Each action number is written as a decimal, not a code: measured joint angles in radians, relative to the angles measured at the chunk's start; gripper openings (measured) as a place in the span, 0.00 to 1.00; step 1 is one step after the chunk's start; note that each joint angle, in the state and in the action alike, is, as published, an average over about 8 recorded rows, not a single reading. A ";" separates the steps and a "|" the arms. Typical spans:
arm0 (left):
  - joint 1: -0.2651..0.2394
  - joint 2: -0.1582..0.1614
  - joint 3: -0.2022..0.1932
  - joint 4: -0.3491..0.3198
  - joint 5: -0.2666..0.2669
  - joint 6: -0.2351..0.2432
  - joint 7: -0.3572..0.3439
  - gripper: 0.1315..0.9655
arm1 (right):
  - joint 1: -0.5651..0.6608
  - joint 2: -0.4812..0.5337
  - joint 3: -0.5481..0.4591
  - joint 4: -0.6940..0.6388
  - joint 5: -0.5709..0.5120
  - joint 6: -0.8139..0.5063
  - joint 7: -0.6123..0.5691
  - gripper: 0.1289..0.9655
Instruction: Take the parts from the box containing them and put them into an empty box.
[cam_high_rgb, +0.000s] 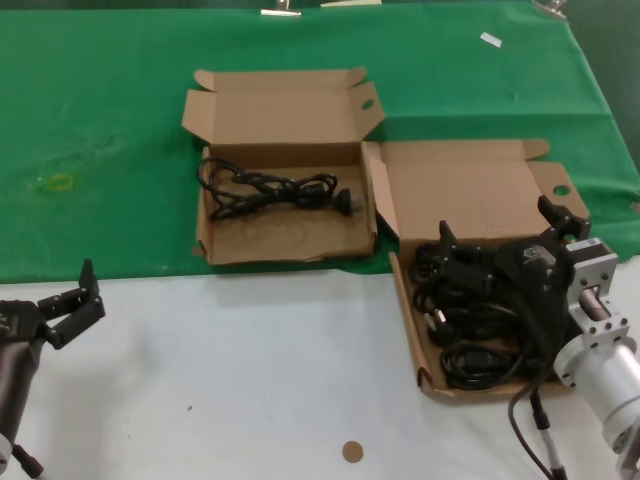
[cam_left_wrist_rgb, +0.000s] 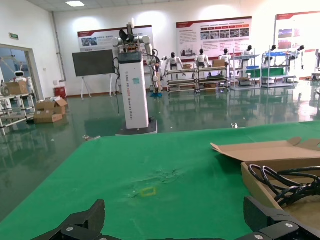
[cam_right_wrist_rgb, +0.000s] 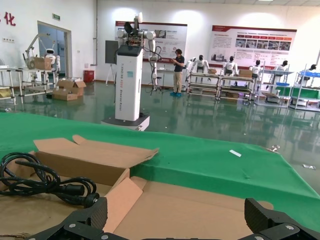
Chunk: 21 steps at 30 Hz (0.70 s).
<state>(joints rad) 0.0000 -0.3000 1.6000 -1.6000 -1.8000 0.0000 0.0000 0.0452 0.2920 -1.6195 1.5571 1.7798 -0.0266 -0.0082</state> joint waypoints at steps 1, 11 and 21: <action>0.000 0.000 0.000 0.000 0.000 0.000 0.000 1.00 | 0.000 0.000 0.000 0.000 0.000 0.000 0.000 1.00; 0.000 0.000 0.000 0.000 0.000 0.000 0.000 1.00 | 0.000 0.000 0.000 0.000 0.000 0.000 0.000 1.00; 0.000 0.000 0.000 0.000 0.000 0.000 0.000 1.00 | 0.000 0.000 0.000 0.000 0.000 0.000 0.000 1.00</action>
<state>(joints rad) 0.0000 -0.3000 1.6000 -1.6000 -1.8000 0.0000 0.0000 0.0452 0.2920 -1.6195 1.5571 1.7798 -0.0266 -0.0082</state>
